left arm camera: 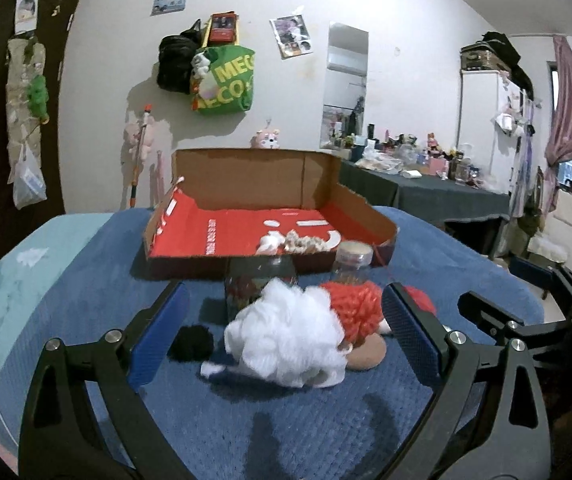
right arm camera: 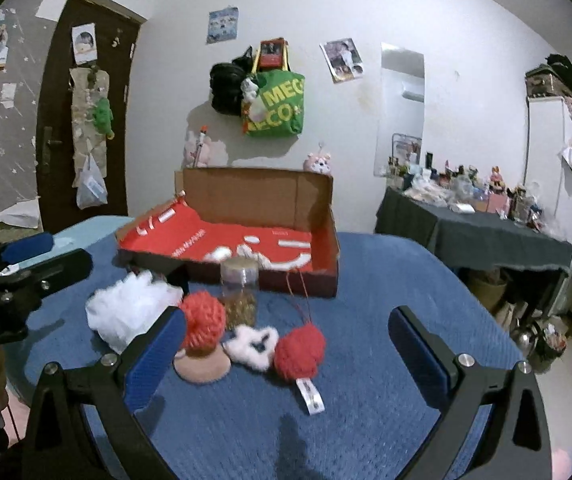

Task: Organize soft objects
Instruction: 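Grasp the white mesh puff with the left tool while the right tool grasps the red knitted ball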

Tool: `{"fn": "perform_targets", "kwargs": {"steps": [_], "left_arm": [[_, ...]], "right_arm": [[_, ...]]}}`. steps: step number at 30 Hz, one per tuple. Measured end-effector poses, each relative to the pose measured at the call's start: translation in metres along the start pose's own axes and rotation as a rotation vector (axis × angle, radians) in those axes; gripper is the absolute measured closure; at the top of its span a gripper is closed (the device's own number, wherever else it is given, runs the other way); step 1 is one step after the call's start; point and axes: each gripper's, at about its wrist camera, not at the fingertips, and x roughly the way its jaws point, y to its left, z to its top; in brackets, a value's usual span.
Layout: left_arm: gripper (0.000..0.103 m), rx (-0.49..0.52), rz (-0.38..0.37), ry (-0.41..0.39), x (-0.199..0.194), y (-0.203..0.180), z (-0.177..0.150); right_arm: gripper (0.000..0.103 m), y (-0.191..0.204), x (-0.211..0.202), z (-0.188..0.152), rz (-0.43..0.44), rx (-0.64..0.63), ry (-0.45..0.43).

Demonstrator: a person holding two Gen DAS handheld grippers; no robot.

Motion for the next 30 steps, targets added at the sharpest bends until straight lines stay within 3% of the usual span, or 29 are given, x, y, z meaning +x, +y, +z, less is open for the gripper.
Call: {"fn": "perform_targets", "kwargs": {"steps": [9,17,25,30], "left_arm": [[0.005,-0.011,0.012,0.077,0.018,0.004,-0.024],[0.005,-0.012,0.010,0.120,0.032,0.004,-0.027],[0.005,-0.002,0.011,0.184,0.057,0.001,-0.022],[0.008,0.005,-0.004,0.225,0.073,-0.001,-0.022]], "right_arm": [[0.000,-0.006,0.025,-0.029,0.001,0.044,0.097],[0.000,-0.011,0.039,-0.033,0.001,0.048,0.132],[0.000,-0.032,0.068,-0.031,0.060,0.117,0.204],[0.012,-0.045,0.094,-0.032,0.121,0.177,0.267]]}}
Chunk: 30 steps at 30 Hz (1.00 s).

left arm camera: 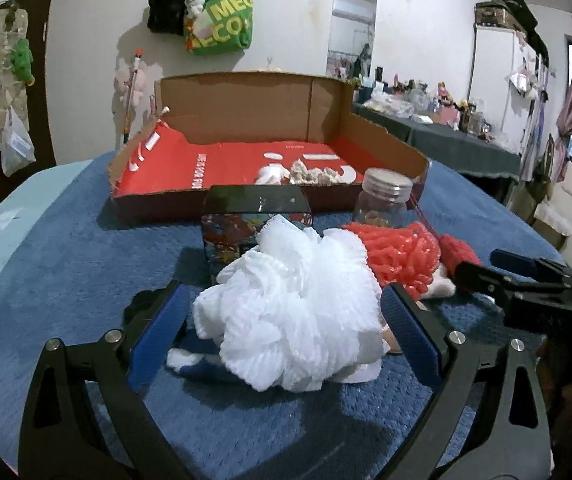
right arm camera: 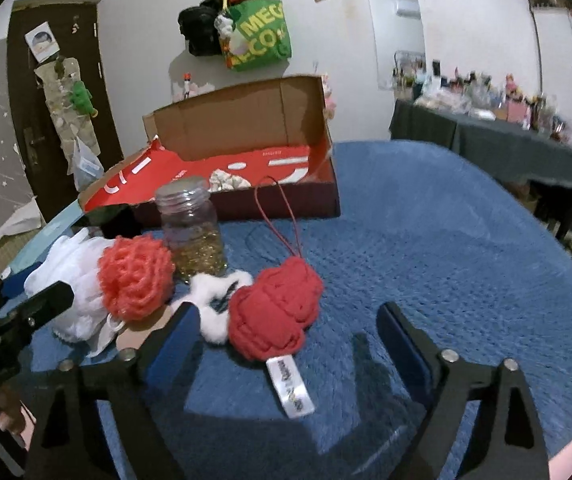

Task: Organize soft objects
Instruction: 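Grasp the white mesh puff with the left tool while the right tool grasps the red knitted ball, then carry the white puff and red knitted ball into the box with both tools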

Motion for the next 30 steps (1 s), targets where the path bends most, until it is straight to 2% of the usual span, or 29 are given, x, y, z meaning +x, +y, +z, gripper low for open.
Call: {"fn": "perform_targets", "kwargs": {"steps": [1,2,4,6,7,10,16,30], "left_arm": [[0.017,0.002,-0.009,0.007,0.003,0.000,0.000],[0.022,0.003,-0.028,0.023,0.006,-0.001,-0.001],[0.028,0.005,-0.036,0.037,0.011,-0.002,-0.002],[0.035,0.017,-0.034,0.026,0.010,-0.003,-0.003],[0.039,0.019,-0.036,0.020,0.009,-0.003,-0.003],[0.046,0.018,-0.046,0.001,0.002,-0.002,-0.003],[0.051,0.016,-0.066,-0.020,-0.011,-0.002,-0.004],[0.052,0.000,-0.071,-0.047,-0.035,0.013,-0.005]], "right_arm": [[0.013,-0.003,0.005,0.001,0.013,0.012,0.013],[0.016,-0.006,0.009,0.001,0.027,0.026,0.024],[0.028,-0.012,0.017,0.002,0.061,0.055,0.053],[0.051,-0.017,0.022,0.001,0.112,0.081,0.069],[0.053,-0.017,0.021,0.000,0.132,0.086,0.067],[0.056,-0.013,0.014,-0.003,0.145,0.070,0.040],[0.057,0.007,-0.019,-0.007,0.120,0.009,-0.062],[0.057,0.026,-0.032,-0.012,0.113,-0.020,-0.070]]}}
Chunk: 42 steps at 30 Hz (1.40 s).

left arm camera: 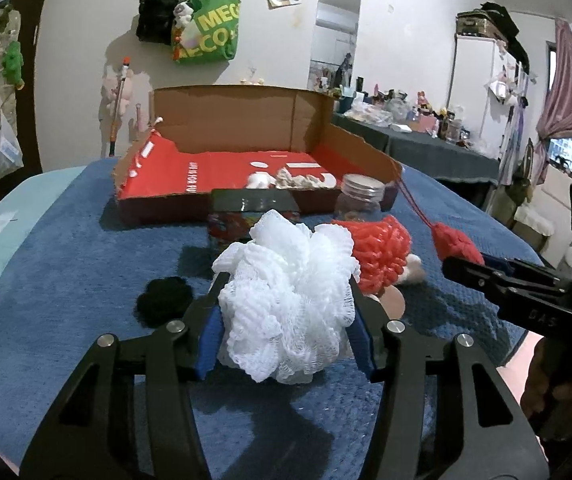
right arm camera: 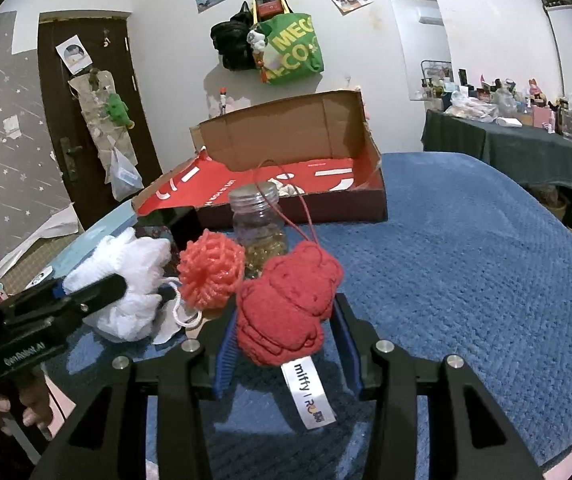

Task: Organize soft objects
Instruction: 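Carry the white puff and red knitted ball into the box with both tools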

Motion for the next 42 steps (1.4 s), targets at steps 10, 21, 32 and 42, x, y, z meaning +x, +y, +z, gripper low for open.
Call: {"fn": "perform_targets", "kwargs": {"steps": [10,21,32,42], "left_arm": [[0.052,-0.025,0.054,0.072,-0.008,0.055,0.027],[0.052,0.053,0.087,0.168,0.023,0.087,0.062],[0.052,0.124,0.081,0.227,0.056,0.093,0.091],[0.052,0.110,-0.005,0.255,0.087,0.098,0.127]], "right_arm": [[0.056,-0.009,0.003,0.014,-0.130,-0.102,0.021],[0.056,-0.008,0.033,0.045,-0.219,-0.277,0.057],[0.056,0.000,0.059,0.077,-0.228,-0.375,0.078],[0.056,0.005,0.088,0.107,-0.169,-0.401,0.124]]}}
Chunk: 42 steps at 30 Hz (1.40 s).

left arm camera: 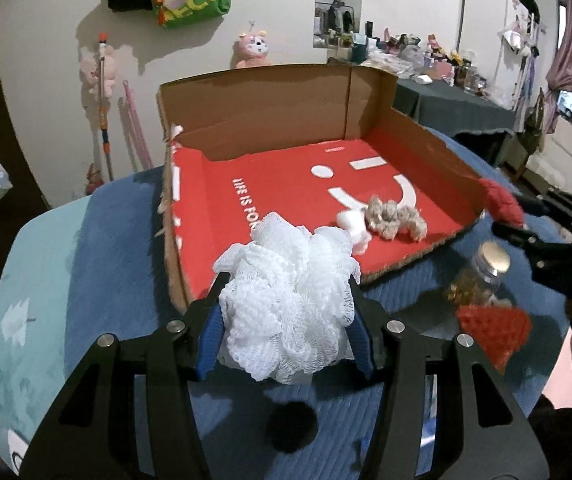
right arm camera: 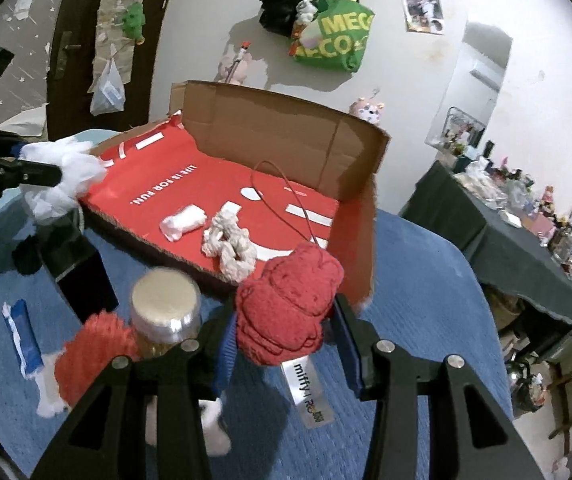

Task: Organize soft objects
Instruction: 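Carry the white puff and red knitted ball into the box with both tools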

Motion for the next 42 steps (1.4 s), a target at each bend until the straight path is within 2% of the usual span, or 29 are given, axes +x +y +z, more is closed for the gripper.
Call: {"fn": "perform_targets", "kwargs": {"steps": [6,13,18,24,30,35,42], "left_arm": [[0.052,-0.006,-0.050,-0.004,0.017,-0.001,0.029],[0.052,-0.002,-0.054,-0.011,0.046,-0.005,0.068],[0.052,0.002,-0.050,0.022,0.082,-0.009,0.091],[0.052,-0.018,-0.019,0.099,0.132,-0.006,0.111],[0.052,-0.039,-0.002,0.138,0.161,0.000,0.116],[0.052,-0.044,0.016,0.147,0.174,0.002,0.116],[0.048,-0.023,0.016,0.140,0.175,0.004,0.116]], "right_arm": [[0.056,-0.008,0.024,0.027,0.105,0.038,0.038],[0.056,-0.015,0.063,0.067,0.218,0.101,0.102],[0.056,-0.017,0.099,0.095,0.266,0.141,0.169],[0.056,-0.015,0.146,0.116,0.237,0.147,0.275],[0.056,-0.016,0.188,0.123,0.205,0.149,0.382],[0.056,-0.021,0.208,0.124,0.164,0.154,0.422],[0.055,-0.028,0.217,0.122,0.159,0.169,0.443]]}}
